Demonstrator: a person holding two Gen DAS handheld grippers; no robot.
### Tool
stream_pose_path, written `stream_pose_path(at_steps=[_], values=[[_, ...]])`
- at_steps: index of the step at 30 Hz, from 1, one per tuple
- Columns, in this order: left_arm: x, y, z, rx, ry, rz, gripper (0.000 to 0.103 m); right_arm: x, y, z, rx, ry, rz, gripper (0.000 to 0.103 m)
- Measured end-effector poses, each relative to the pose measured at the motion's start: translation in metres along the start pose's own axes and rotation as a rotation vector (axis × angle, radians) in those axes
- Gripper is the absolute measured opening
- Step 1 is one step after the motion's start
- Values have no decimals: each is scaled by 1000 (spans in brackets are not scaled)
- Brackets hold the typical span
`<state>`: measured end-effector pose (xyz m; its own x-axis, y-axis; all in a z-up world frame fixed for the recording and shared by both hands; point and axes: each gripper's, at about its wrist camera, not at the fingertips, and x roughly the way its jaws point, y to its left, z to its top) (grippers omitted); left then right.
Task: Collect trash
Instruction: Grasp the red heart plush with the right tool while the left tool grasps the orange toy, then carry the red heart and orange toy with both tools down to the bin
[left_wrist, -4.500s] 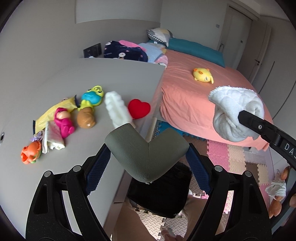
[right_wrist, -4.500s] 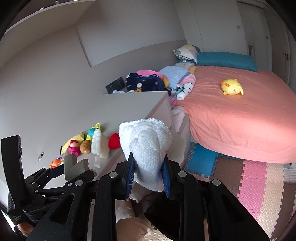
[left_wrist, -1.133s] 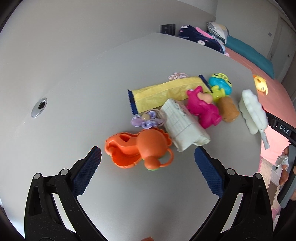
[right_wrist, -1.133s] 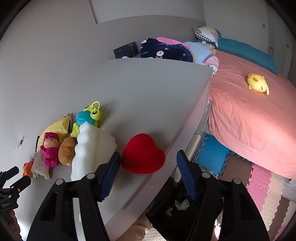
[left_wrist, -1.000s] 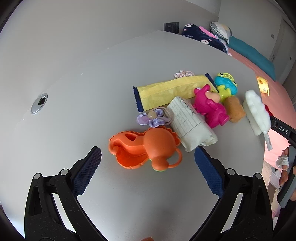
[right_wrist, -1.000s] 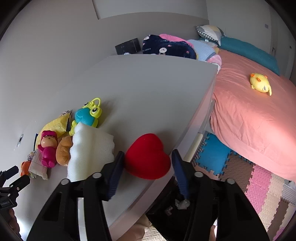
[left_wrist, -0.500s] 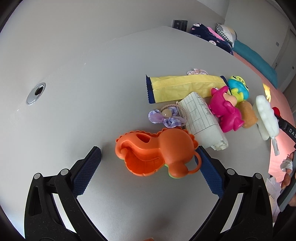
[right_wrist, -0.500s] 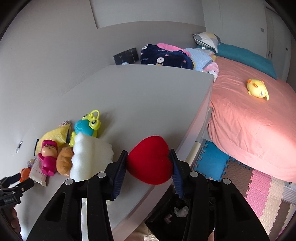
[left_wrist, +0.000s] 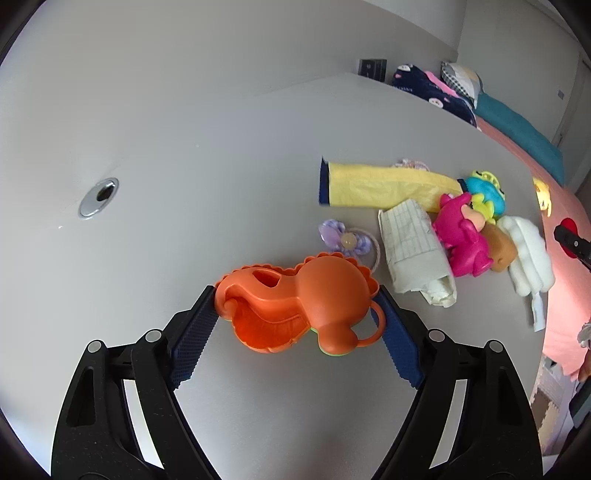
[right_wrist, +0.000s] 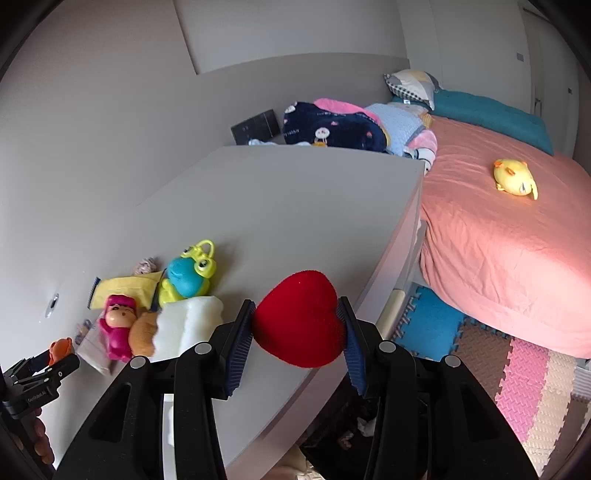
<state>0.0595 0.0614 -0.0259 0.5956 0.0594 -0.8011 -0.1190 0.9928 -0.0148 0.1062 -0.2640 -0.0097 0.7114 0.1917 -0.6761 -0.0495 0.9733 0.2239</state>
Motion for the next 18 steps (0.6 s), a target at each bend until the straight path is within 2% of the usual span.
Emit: stream_pose_path(at_steps=[7,18], values=[[-22,-3,0,3,-41,-2,81,-20,7,-1,-9,-28,23,47],[-44,-39,-3,60,-80,-64,81,-53,-4,-12,-12,-48,9,47]])
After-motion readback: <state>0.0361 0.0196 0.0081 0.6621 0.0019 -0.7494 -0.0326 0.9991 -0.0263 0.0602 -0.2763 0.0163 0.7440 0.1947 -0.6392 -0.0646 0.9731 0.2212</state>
